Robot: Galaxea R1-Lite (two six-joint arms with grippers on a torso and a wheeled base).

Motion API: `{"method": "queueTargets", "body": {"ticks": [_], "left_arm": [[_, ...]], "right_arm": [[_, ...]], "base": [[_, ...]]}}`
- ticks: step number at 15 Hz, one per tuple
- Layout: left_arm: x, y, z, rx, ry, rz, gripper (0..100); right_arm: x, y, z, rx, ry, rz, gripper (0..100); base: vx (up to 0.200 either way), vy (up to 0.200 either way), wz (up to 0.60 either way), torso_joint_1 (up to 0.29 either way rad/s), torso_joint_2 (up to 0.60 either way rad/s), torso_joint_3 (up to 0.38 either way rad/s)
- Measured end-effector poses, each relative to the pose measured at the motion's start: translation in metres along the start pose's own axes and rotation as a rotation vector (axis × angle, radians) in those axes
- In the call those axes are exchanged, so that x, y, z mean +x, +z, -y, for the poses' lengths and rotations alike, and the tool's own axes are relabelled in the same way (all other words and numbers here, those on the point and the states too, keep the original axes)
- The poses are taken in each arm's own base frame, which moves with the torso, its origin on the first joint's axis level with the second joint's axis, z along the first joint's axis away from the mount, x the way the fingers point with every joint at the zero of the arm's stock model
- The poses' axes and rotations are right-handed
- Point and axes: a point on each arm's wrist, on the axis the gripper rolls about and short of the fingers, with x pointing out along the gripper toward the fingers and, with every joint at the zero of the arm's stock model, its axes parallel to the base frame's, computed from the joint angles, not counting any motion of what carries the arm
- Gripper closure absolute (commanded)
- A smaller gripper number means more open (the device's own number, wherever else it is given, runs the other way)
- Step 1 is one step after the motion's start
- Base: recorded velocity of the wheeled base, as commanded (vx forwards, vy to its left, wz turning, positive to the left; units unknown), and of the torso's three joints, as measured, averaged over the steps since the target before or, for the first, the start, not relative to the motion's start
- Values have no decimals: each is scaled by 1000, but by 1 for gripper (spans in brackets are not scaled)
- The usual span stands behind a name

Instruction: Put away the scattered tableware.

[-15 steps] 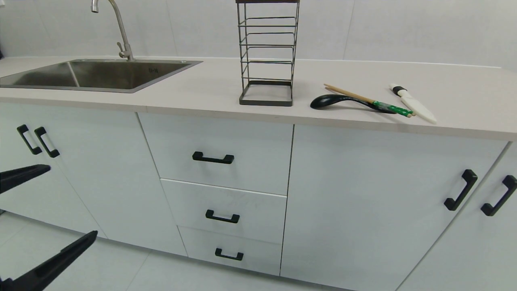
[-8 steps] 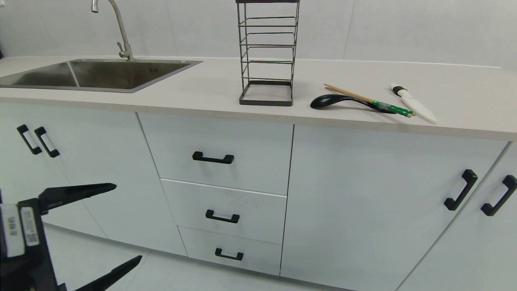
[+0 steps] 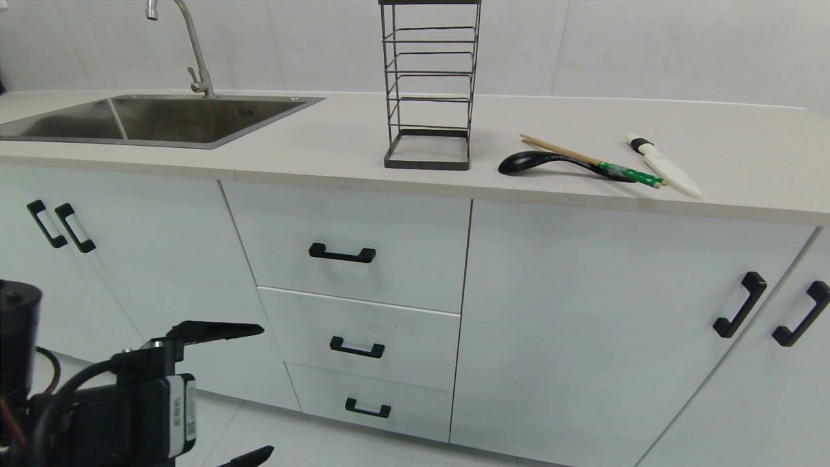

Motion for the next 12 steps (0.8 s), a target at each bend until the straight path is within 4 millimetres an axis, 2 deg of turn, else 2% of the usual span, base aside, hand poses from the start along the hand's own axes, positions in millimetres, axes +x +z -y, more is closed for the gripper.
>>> {"method": "queueTargets", "body": {"ticks": [12], "left_arm": [[82,-21,-18,115,-204,-160,0]], "right_arm": [[0,0,0,0,0,0,100]], "base": [[0,0,0,0,0,0]]}}
